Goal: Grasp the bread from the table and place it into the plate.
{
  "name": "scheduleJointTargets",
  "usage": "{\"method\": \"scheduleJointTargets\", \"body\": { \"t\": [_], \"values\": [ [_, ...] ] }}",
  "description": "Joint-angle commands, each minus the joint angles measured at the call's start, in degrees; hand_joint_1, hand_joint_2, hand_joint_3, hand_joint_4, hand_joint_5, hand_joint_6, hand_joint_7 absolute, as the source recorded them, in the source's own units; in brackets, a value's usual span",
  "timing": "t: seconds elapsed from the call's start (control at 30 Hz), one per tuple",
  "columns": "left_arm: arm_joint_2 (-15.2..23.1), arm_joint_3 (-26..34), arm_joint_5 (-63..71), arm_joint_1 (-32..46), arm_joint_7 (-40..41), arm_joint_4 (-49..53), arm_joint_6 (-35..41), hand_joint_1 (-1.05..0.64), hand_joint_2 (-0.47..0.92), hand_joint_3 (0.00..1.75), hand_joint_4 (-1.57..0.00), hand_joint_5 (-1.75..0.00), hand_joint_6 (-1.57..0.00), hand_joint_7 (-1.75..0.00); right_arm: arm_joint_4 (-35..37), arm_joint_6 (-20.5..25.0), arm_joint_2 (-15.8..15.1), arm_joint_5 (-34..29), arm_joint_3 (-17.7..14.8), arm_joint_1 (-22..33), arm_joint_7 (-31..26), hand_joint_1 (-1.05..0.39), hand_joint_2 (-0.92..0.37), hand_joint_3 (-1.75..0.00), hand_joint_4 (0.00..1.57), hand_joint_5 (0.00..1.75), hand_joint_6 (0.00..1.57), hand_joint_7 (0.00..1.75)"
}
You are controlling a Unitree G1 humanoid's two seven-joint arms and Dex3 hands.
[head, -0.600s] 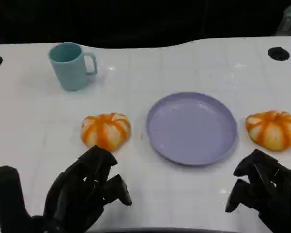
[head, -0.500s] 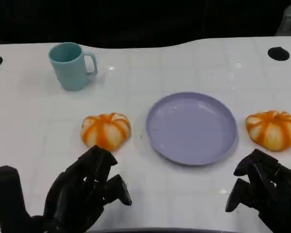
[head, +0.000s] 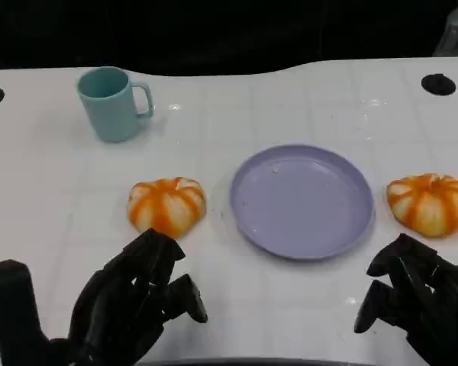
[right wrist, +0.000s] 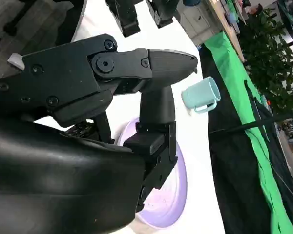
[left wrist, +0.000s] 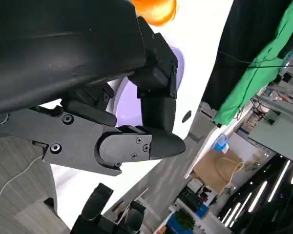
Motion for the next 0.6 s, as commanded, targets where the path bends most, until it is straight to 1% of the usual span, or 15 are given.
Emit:
{"method": "scheduleJointTargets", "body": {
  "t": [0.03, 0.13, 0.17, 0.2, 0.23, 0.27, 0.3, 0.33, 0.4, 0.43, 0.5, 0.53, 0.57, 0.6],
  "values": [
    [0.8, 0.2, 0.0, -0.3, 0.0, -0.2, -0.3, -0.59, 0.92, 0.38, -0.85, -1.75, -0.51, -1.75, -0.9, 0.4, -0.8, 0.0, -0.1, -0.4, -0.5, -0.47, -0.92, -0.38, 0.64, 1.75, 0.5, 1.6],
    [0.8, 0.4, -0.2, -0.4, -0.1, 0.0, -0.3, -0.59, 0.92, 0.36, -0.84, -1.75, -0.5, -1.75, -1.1, 0.9, -0.8, 0.1, -0.1, -0.4, -0.9, -0.48, -0.92, -0.36, 0.64, 1.75, 0.5, 1.61],
    [1.6, 0.0, 0.5, -0.5, -1.3, 0.2, -1.3, -0.59, 0.92, 0.36, -0.84, -1.75, -0.5, -1.75, -1.1, 0.9, -0.8, 0.2, -0.1, -0.4, -0.7, -0.48, -0.92, -0.36, 0.64, 1.75, 0.5, 1.61],
    [2.1, -0.3, 1.3, -0.6, -2.3, 0.3, -2.6, -0.6, 0.92, 0.29, -0.68, -1.74, -0.44, -1.66, -1.0, 0.7, -0.8, 0.4, -0.1, -0.3, -0.4, -0.48, -0.92, -0.36, 0.63, 1.75, 0.5, 1.61],
    [2.5, -0.6, 1.9, -0.6, -3.0, 0.4, -3.5, -0.6, 0.92, 0.24, -0.59, -1.73, -0.42, -1.57, -1.0, 0.6, -0.8, 0.4, -0.1, -0.3, -0.2, -0.48, -0.92, -0.36, 0.63, 1.75, 0.49, 1.61],
    [2.7, -0.7, 2.3, -0.7, -3.2, 0.5, -4.2, -0.6, 0.92, 0.22, -0.54, -1.73, -0.41, -1.52, -1.0, 0.6, -0.8, 0.5, -0.1, -0.3, -0.1, -0.49, -0.92, -0.36, 0.63, 1.75, 0.49, 1.61],
    [2.7, -0.7, 2.5, -0.7, -3.1, 0.5, -4.6, -0.59, 0.92, 0.18, -0.47, -1.67, -0.38, -1.45, -0.9, 0.6, -0.7, 0.6, -0.1, -0.2, -0.1, -0.49, -0.92, -0.36, 0.63, 1.75, 0.49, 1.61],
    [2.8, -1.0, 4.0, -0.8, -2.9, 0.5, -6.2, -0.58, 0.92, 0.16, -0.44, -1.59, -0.38, -1.36, -1.0, 0.6, -0.7, 0.5, -0.1, -0.3, -0.2, -0.49, -0.92, -0.36, 0.63, 1.75, 0.49, 1.61],
    [3.1, -1.7, 6.5, -1.0, -2.9, 0.7, -8.9, -0.53, 0.92, 0.14, -0.44, -1.31, -0.47, -0.97, -1.0, 0.7, -0.6, 0.4, -0.1, -0.4, -0.4, -0.49, -0.92, -0.36, 0.64, 1.75, 0.5, 1.61],
    [3.8, -2.1, 7.7, -1.5, -3.2, 0.7, -9.9, -0.53, 0.92, 0.13, -0.41, -1.25, -0.47, -0.89, -0.8, 0.6, -0.6, 0.3, -0.1, -0.5, -0.4, -0.49, -0.92, -0.36, 0.64, 1.75, 0.5, 1.61],
    [4.9, -2.8, 9.4, -2.2, -3.8, 0.7, -11.1, -0.53, 0.92, 0.08, -0.31, -1.17, -0.46, -0.67, -0.6, 0.3, -0.7, 0.2, -0.1, -0.6, -0.2, -0.49, -0.92, -0.36, 0.64, 1.75, 0.5, 1.61],
    [5.2, -3.0, 9.8, -2.3, -4.0, 0.8, -11.5, -0.52, 0.92, 0.07, -0.29, -1.16, -0.46, -0.64, -0.6, 0.3, -0.7, 0.1, -0.1, -0.6, -0.2, -0.49, -0.92, -0.37, 0.64, 1.75, 0.5, 1.61],
    [7.1, -4.5, 13.7, -2.9, -4.6, 1.3, -14.4, -0.52, 0.92, 0.06, -0.28, -1.15, -0.46, -0.61, -0.6, 0.6, -0.7, 0.3, -0.1, -0.7, -0.3, -0.49, -0.92, -0.37, 0.64, 1.75, 0.5, 1.61],
    [8.9, -5.7, 17.2, -3.5, -5.3, 1.8, -17.3, -0.56, 0.92, 0.08, -0.23, -1.09, -0.41, -0.54, -0.6, 0.7, -0.7, 0.4, -0.2, -0.8, -0.3, -0.49, -0.92, -0.37, 0.64, 1.75, 0.5, 1.61]
  ]
}}
